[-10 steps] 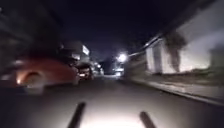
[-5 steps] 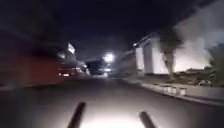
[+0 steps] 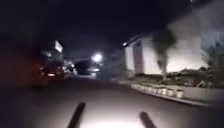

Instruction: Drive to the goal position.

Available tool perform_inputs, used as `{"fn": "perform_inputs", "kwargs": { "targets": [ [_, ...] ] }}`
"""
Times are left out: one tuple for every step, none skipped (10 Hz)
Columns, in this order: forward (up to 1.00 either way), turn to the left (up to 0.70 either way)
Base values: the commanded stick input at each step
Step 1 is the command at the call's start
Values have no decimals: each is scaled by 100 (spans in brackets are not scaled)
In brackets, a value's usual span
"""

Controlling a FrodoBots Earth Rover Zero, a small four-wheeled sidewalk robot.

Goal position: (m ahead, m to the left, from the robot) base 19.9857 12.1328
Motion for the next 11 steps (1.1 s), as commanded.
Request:
{"fn": "perform_inputs", "kwargs": {
  "targets": [
    [100,3],
    [100,3],
    [100,3],
    [100,21],
    [100,43],
    [100,43],
    [100,43],
    [100,43],
    [100,43],
    [100,43],
    [100,17]
  ]
}}
